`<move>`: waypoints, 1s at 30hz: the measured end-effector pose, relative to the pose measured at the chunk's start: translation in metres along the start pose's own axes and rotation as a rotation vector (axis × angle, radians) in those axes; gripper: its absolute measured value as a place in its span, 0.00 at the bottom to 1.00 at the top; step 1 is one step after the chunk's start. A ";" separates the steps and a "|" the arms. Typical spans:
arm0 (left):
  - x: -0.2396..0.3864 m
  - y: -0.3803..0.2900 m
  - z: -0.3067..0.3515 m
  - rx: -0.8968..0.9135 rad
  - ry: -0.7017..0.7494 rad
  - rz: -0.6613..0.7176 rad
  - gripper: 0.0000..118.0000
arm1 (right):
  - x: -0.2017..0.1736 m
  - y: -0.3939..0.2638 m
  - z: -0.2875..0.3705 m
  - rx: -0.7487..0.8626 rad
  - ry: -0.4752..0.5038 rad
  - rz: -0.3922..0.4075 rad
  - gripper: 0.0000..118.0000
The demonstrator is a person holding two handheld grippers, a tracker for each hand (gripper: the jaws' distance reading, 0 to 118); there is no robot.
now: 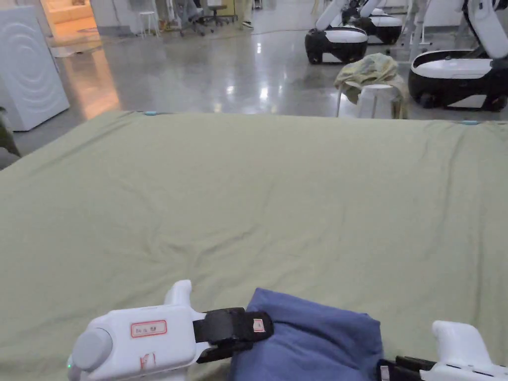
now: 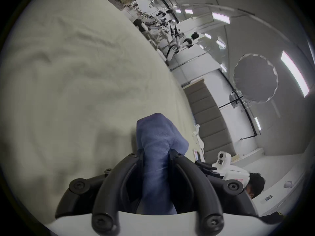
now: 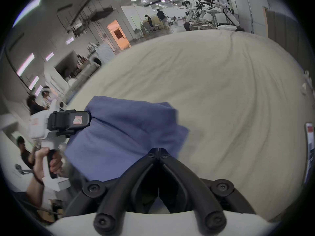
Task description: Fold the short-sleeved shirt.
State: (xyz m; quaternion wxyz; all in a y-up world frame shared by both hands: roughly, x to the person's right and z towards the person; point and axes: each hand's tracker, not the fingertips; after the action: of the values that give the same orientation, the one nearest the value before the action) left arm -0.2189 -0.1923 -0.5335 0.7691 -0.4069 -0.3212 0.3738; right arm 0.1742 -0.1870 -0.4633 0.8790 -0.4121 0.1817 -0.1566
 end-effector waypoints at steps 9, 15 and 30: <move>-0.043 0.100 0.195 0.155 0.524 -0.147 0.19 | -0.009 -0.020 0.013 0.044 0.052 -0.028 0.00; -0.064 0.126 0.224 0.215 0.732 -0.115 0.22 | 0.005 -0.024 0.005 0.024 0.047 -0.072 0.00; 0.134 -0.010 0.172 0.424 1.261 -1.334 0.48 | -0.004 -0.007 0.116 0.552 -0.213 0.172 0.00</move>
State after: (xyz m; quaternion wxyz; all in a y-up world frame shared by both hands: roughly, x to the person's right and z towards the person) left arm -0.2843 -0.0181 -0.4197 0.9143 -0.1180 0.0626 -0.3825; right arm 0.2220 -0.1128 -0.3884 0.9819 -0.1549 0.0734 -0.0810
